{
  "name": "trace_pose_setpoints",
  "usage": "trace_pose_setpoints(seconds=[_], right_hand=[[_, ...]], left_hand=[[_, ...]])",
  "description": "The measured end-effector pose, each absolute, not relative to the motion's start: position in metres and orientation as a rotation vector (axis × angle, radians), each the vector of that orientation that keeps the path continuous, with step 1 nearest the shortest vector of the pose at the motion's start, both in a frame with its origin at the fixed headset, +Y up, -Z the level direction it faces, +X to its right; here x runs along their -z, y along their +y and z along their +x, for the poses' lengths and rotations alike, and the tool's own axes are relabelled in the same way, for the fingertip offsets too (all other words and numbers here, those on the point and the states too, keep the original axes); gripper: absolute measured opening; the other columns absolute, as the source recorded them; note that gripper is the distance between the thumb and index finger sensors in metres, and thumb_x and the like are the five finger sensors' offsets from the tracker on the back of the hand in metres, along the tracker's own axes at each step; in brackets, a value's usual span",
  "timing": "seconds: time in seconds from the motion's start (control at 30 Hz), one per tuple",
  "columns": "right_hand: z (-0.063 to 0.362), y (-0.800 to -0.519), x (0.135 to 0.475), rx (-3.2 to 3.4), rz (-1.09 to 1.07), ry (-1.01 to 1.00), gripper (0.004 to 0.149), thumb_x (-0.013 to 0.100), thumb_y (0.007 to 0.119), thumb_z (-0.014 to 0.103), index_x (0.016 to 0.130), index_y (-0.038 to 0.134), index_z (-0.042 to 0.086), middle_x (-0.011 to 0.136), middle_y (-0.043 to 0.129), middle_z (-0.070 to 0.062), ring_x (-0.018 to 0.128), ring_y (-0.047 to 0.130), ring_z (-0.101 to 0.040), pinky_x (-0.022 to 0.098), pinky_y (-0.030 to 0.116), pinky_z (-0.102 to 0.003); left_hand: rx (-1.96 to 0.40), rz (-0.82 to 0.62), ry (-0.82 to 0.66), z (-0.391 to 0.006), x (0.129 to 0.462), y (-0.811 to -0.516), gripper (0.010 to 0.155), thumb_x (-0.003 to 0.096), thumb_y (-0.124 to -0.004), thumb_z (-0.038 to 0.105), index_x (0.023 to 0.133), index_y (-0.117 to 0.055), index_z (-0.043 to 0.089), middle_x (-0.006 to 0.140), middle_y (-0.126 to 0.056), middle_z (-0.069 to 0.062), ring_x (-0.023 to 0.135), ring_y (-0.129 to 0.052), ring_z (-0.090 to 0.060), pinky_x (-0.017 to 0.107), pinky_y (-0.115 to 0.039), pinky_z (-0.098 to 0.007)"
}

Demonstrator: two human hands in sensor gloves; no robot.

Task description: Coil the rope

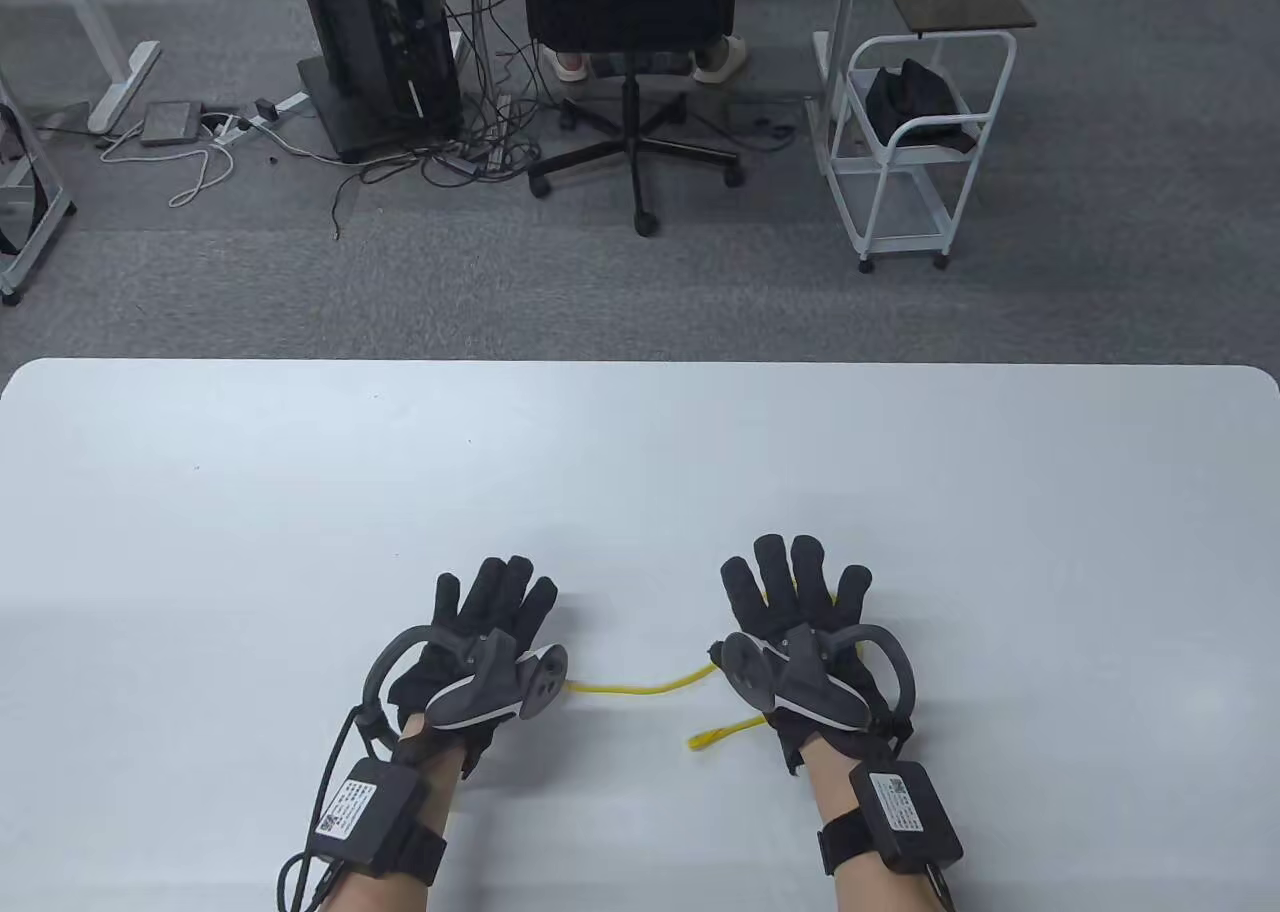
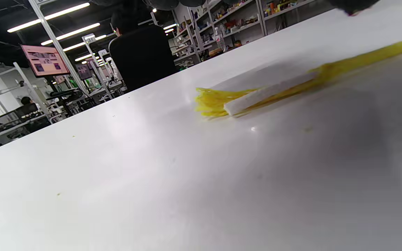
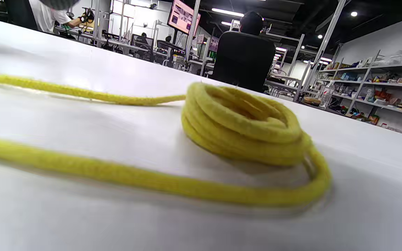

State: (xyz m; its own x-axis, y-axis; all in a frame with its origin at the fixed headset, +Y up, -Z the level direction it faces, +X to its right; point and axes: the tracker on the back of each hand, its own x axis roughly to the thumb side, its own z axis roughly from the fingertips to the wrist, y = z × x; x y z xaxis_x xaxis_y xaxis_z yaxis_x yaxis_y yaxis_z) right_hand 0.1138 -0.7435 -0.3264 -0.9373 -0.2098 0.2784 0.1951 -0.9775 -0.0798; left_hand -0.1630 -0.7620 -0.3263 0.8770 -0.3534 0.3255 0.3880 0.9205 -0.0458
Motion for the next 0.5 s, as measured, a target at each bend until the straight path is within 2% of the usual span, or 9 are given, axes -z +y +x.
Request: trace_pose_setpoints(seconds=[0.23,0.5], right_hand=[[0.108,-0.734,0.325,2.921,-0.462,0.105,0.083,0.056,0.057,0.065,0.113,0.015,0.022,0.118,0.003,-0.022,0.104,0.01,-0.059,0.064,0.022,-0.084],[0.09,-0.707,0.334,2.883,-0.562,0.118,0.083,0.055,0.058,0.064,0.113,0.016,0.022,0.118,0.003,-0.022,0.105,0.009,-0.058,0.064,0.021,-0.085]], left_hand=[[0.252,-0.046,-0.293,-0.171,0.327,-0.75,0.084,0.0472,-0.041,0.07,0.119,-0.026,0.03,0.128,-0.02,-0.009,0.118,-0.033,-0.035,0.079,-0.04,-0.061],[0.128,-0.022,-0.278,-0.176,0.33,-0.744,0.084,0.0471,-0.041,0.07,0.119,-0.026,0.03,0.129,-0.02,-0.008,0.119,-0.032,-0.035,0.079,-0.04,-0.061]])
